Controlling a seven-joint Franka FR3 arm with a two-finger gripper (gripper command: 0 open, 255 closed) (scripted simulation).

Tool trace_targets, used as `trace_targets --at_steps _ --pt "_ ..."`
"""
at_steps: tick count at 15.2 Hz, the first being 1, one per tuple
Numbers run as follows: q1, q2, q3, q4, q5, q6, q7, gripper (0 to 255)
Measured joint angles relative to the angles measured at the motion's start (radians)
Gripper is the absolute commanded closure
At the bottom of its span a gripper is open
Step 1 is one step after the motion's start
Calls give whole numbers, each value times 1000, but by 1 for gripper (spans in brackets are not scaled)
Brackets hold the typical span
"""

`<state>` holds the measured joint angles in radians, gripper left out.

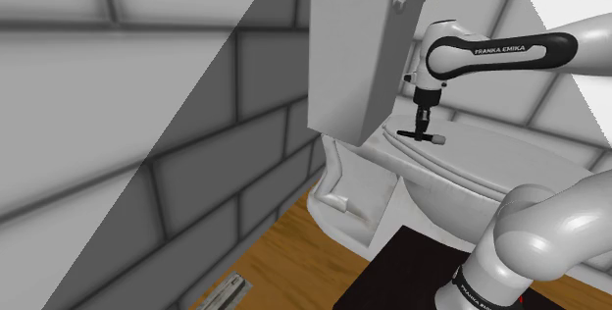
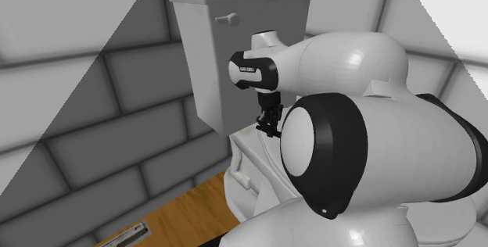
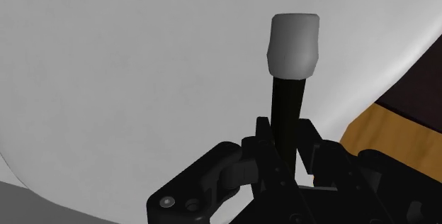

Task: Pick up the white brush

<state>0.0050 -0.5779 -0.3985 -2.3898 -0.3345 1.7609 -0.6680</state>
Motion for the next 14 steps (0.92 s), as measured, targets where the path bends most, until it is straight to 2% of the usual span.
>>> trace_targets --at_steps 14 --pt "9 3 30 173 25 -172 -25 255"
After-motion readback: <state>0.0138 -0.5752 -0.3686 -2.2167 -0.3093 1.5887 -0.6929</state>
